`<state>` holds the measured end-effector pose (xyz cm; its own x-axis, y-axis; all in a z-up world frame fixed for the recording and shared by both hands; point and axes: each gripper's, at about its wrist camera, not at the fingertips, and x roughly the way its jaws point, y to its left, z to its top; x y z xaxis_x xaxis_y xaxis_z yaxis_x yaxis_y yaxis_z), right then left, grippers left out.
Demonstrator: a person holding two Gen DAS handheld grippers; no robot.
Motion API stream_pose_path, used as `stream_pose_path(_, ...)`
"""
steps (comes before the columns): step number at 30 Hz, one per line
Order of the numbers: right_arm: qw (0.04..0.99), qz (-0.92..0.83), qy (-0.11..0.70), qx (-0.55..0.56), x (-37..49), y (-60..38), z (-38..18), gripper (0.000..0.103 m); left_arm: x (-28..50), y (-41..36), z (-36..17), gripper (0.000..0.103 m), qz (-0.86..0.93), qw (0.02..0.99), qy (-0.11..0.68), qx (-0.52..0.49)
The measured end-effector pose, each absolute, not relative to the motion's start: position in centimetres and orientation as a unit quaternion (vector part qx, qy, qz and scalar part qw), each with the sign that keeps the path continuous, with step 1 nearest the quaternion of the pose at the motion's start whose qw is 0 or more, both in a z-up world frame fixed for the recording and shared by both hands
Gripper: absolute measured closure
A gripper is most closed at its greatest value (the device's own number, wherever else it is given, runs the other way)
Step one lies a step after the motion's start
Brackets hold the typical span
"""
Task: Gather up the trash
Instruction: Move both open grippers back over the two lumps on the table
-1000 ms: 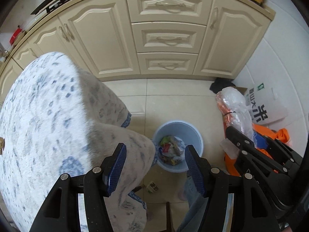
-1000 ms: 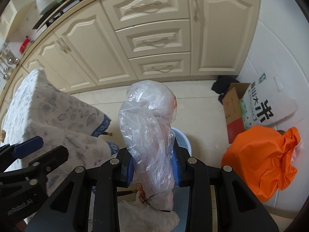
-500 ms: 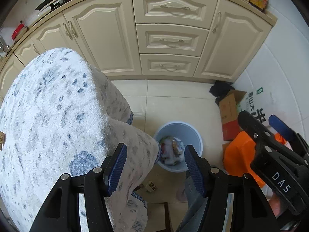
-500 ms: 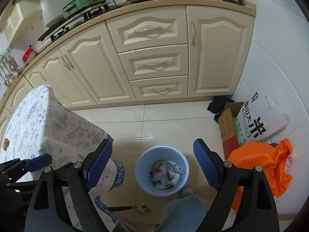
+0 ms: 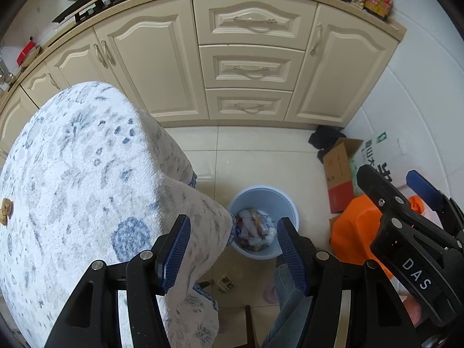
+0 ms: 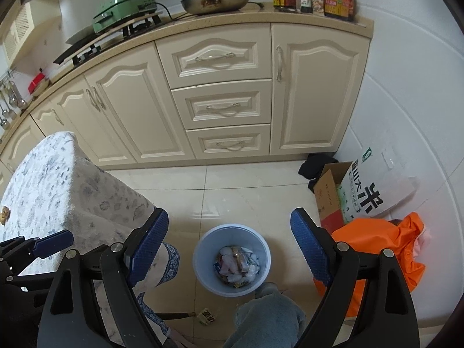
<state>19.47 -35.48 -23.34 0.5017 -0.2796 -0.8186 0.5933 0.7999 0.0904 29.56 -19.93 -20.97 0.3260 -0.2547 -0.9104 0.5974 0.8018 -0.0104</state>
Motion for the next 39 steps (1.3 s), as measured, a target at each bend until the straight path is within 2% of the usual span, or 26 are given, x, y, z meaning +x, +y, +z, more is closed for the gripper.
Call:
stream_pose_path(12, 0.868, -0.252, 0.398, 0.159, 18.2, -32.1, -19.7, 0.015, 27.1, -15.1, -17.6, 0.045, -0.271, 0.817, 0.491, 0.133)
stream_pose_path(26, 0.907, -0.184, 0.363, 0.109, 19.2, -22.8, -15.4, 0.001, 23.6, -3.4, -14.0, 0.041, -0.209, 0.858, 0.462, 0.086)
stream_pose_path(39, 0.92, -0.09, 0.376, 0.059, 23.4, -13.9, -15.1, 0.0, 25.0, 7.7, -13.6, 0.036, -0.125, 0.868, 0.479, 0.026)
